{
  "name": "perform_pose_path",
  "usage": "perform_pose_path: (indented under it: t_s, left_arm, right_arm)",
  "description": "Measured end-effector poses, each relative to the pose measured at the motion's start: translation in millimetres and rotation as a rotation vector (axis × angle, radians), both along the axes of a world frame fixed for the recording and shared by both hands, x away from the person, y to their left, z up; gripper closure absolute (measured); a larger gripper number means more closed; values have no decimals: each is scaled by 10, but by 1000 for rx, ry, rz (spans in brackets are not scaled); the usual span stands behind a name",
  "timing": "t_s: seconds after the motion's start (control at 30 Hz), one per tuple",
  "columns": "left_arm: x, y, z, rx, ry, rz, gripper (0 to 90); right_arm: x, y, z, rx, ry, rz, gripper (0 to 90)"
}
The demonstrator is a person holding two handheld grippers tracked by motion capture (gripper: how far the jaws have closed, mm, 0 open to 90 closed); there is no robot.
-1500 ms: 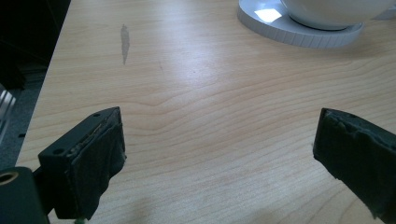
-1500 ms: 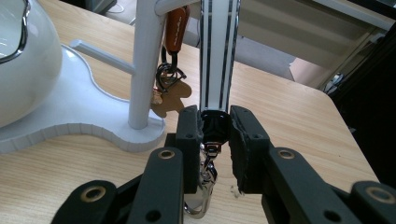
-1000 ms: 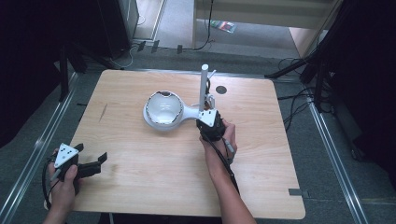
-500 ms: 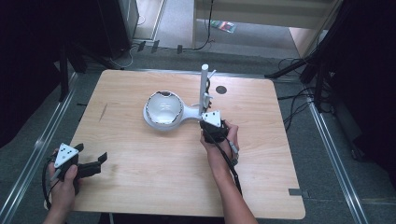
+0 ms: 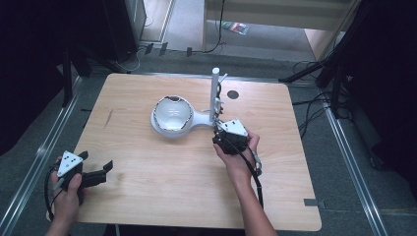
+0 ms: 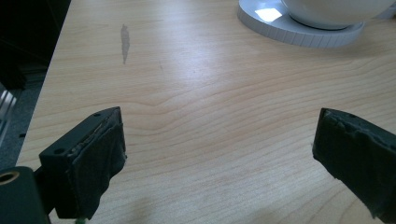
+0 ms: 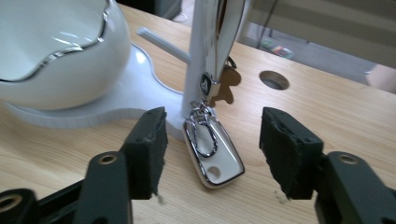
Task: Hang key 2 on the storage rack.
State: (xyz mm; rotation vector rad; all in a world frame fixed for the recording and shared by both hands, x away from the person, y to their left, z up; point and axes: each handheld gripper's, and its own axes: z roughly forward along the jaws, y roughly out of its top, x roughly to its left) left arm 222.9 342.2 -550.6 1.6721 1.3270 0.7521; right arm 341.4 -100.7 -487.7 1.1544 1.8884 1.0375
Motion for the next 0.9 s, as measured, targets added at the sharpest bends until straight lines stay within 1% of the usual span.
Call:
perform_pose_path:
  t_s: [0.07,0.1,0.2,0.23,0.27,0.3,0.37,0.4,0.47,0.63,0.67,0.8,0.9]
  left_arm:
    - [0,0,0,-1,-1,0,26]
    - [0,0,-1,-1,-1,0,26]
    - [0,1,-1,-1,-1,-1,26]
    - [0,1,-1,-1,-1,-1,26]
    - [1,1,-1,-1,-1,-1,26]
    - [1,1,-1,-1,-1,-1,26]
    - [1,1,0,-1,0,-1,26]
    - [1,1,0,-1,0,-1,26]
    - [1,2,0,-1,1,-1,26]
    - [1,2,0,-1,1,-1,26]
    - [1,2,0,-1,1,-1,26]
    - [1,1,0,-1,1,0,26]
    - [1,1,0,1,2,0,26]
  right_arm:
    - [-13,-32,28,36,8,24,348]
    - [-22,-42,38,43,11,24,328]
    - [-54,-86,70,51,11,18,199]
    - [-59,-105,79,63,17,24,161]
    - [-62,-127,86,85,33,36,119]
    - [-72,-144,89,93,34,47,96]
    - [-98,-162,82,70,22,47,40]
    - [-112,-178,77,70,20,51,24]
    - [-131,-225,66,81,27,68,11]
    - [-176,-358,36,81,22,53,11]
    - [-186,-390,29,78,16,53,11]
    - [-241,-527,-2,90,17,61,0]
    - [-276,-612,-31,81,19,54,0]
